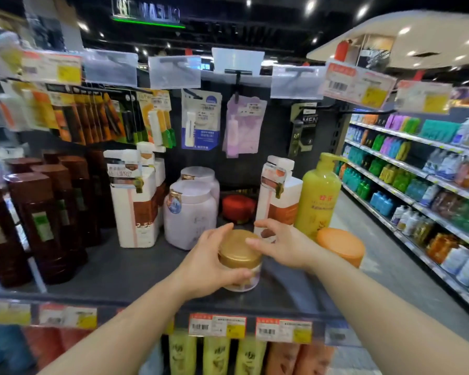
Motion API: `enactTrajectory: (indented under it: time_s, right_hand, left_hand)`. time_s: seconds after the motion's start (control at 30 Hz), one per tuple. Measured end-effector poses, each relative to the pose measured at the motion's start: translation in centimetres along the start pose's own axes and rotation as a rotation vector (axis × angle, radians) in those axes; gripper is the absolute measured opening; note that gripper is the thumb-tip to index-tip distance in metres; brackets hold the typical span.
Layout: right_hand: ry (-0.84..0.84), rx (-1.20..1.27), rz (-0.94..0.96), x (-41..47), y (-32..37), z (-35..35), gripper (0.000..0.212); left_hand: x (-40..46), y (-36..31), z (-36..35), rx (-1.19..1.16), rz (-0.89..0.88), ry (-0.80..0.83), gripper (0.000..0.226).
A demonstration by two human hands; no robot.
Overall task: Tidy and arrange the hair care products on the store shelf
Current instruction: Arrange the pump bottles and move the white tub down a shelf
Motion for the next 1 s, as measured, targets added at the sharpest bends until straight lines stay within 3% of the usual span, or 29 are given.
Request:
enactTrajectory:
  time_s: [0.17,0.4,0.6,0.77,1.0]
  right_hand:
    - [0.048,-0.110,0.051,-1.7,-0.6,0.0,0.063]
    - [-0.014,-0.243,-0.034,-3.4,-3.7,3.4,0.051]
    - [-0.084,-0.316,-0.059,-3.9,-5.3,5.1,0.048]
    - [-0.185,-0.275,-0.022,-3.0,-5.1,6.6,0.048]
    - [-0.244,-0.285,0.006,-0.8,-5.0,7.3,0.051]
  left_hand:
    - [0.4,-1.6,-1.6,0.063,-0.037,-0.038,0.098]
    - [1.5,-4.4,-5.9,-0.012,-0.074,-0.046,0.086]
    - [2.8,-5.1,-8.5,-0.021,-0.052,-0.009,0.107]
    - [4.4,-4.6,-6.0,-0.085,-0.029,-0.101,0.093]
    - [7.5,-3.8,-3.6,0.086,-0.048,-0.221,0.075]
Point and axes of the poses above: each hand's wrist, its own x-axis towards the middle knuckle, its own z-axis out of the back of the hand, y = z × x, the point moved 7 cm from there along x, towards the middle knuckle, and after that the axes turned 4 degrees about -x, right-handed, at the moved point
